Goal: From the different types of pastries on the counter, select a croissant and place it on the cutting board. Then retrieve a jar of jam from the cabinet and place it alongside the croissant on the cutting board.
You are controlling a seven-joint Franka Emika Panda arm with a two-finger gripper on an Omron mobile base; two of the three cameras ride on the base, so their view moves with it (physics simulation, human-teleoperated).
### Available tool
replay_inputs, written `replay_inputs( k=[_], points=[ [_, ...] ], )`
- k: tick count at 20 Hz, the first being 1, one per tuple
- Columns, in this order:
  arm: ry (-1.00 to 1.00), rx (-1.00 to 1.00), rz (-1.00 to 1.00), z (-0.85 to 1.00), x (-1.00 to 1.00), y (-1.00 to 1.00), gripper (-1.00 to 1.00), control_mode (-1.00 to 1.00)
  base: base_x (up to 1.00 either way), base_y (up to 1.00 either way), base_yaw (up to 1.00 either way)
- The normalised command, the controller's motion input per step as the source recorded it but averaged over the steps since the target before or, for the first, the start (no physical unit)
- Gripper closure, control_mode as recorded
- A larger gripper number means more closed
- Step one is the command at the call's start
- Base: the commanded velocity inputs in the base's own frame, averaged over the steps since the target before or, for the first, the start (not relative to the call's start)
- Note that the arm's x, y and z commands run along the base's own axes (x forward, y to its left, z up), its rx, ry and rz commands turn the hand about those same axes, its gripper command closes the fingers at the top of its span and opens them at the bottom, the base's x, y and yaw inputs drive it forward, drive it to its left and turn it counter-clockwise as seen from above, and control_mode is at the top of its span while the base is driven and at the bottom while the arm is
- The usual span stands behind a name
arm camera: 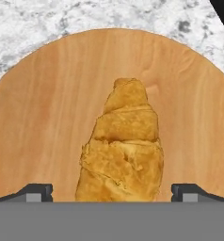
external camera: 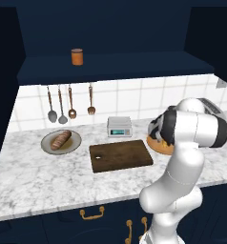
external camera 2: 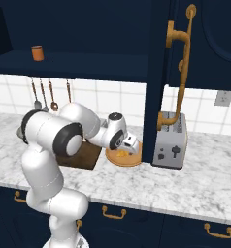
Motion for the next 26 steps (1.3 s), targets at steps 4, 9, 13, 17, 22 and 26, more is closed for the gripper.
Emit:
replay_inputs(
  k=[4, 9, 13, 17, 22, 26],
  points=[
    [0.0, 0.0, 0.0, -0.14, 0.18, -0.17, -1.0, -1.0, 0.0, 0.0, 0.0],
    [0.0, 0.0, 0.0, -0.22, 0.0, -0.19, -1.0, -1.0, 0.0, 0.0, 0.0],
    [0.0, -0.01, 0.0, -0.16, 0.06, 0.02, 1.0, -1.0, 0.0, 0.0, 0.0],
    [0.0, 0.0, 0.0, -0.17, 0.05, 0.0, 1.0, -1.0, 0.0, 0.0, 0.0],
    [-0.02, 0.0, 0.0, -0.07, -0.01, 0.0, 1.0, -1.0, 0.0, 0.0, 0.0],
    [-0.06, 0.0, 0.0, 0.47, -0.14, 0.03, 1.0, -1.0, 0.0, 0.0, 0.0]
  ],
)
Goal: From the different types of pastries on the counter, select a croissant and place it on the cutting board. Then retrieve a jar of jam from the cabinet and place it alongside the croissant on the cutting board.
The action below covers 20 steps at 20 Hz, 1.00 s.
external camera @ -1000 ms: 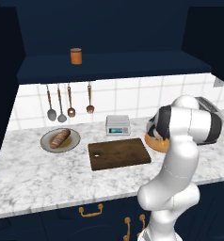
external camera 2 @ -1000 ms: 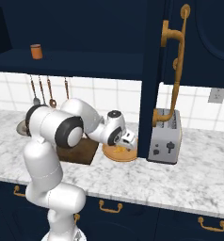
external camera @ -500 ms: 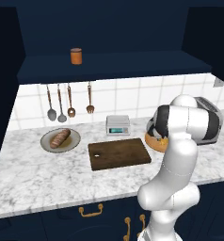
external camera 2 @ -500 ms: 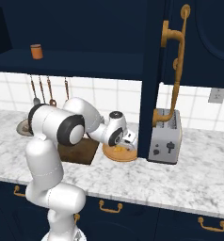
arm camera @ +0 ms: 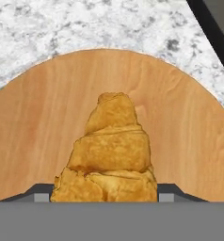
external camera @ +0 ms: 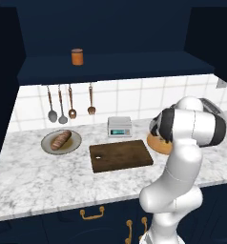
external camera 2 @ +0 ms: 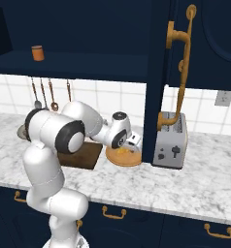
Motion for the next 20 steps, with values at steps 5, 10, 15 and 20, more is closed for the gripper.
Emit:
replay_inputs(
  k=[5, 10, 15, 20],
  points=[
    [-0.11, 0.0, 0.0, 0.43, -0.32, 0.3, 1.0, -1.0, 0.0, 0.0, 0.0],
    [-0.06, -0.01, 0.0, 0.23, -0.33, 0.55, 1.0, -1.0, 0.0, 0.0, 0.0],
    [-0.05, -0.01, 0.01, 0.19, -0.33, 0.55, 1.0, -1.0, 0.0, 0.0, 0.0],
    [-0.01, 0.0, 0.02, 0.07, -0.25, 0.59, 1.0, -1.0, 0.0, 0.0, 0.0]
  ],
)
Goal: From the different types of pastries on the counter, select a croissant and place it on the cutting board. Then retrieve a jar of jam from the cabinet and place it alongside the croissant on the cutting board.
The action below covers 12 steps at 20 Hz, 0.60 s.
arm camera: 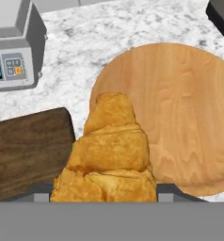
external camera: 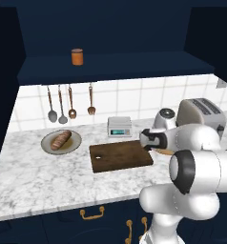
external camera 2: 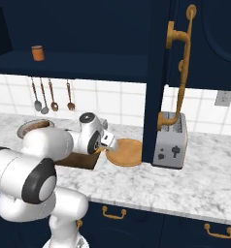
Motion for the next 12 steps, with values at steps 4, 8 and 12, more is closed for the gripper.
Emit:
replay_inputs(
  k=[4, 8, 12],
  points=[
    [0.0, 0.0, 0.03, 0.0, -0.03, 0.63, 1.0, -1.0, 0.0, 0.0, 0.0],
    [0.0, 0.0, 0.03, -0.02, 0.0, 0.51, 1.0, -1.0, 0.0, 0.0, 0.0],
    [0.0, 0.0, 0.04, -0.07, 0.0, 0.36, 1.0, -1.0, 0.0, 0.0, 0.0]
  ],
)
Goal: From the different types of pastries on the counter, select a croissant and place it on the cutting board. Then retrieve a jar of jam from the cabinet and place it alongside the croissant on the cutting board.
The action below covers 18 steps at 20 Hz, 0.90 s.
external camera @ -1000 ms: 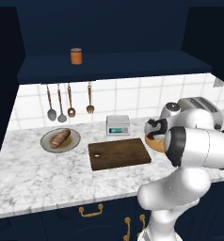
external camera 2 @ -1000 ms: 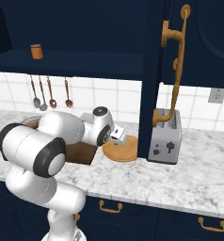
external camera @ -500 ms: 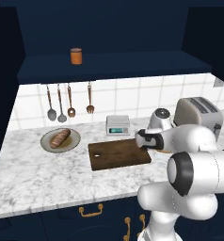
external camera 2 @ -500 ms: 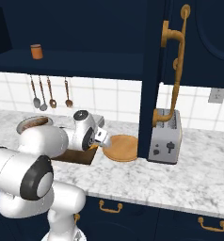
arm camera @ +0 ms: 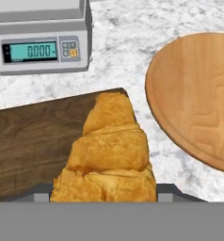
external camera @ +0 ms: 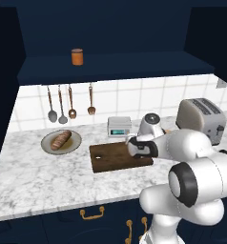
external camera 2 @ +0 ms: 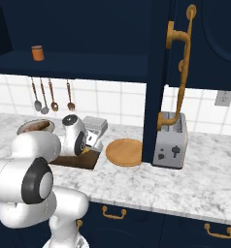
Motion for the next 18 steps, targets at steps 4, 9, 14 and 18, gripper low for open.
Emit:
replay_inputs(
  k=[4, 9, 14, 18],
  points=[
    [0.0, 0.0, 0.05, -0.29, 0.0, 0.3, 1.0, -1.0, 0.0, 0.0, 0.0],
    [0.0, 0.0, 0.04, -0.25, 0.03, 0.11, 1.0, -1.0, 0.0, 0.0, 0.0],
    [0.0, 0.0, 0.01, -0.09, 0.11, 0.05, -1.0, -1.0, 0.0, 0.0, 0.0],
    [0.0, 0.0, 0.0, 0.0, 0.02, 0.0, -1.0, -1.0, 0.0, 0.0, 0.0]
  ],
)
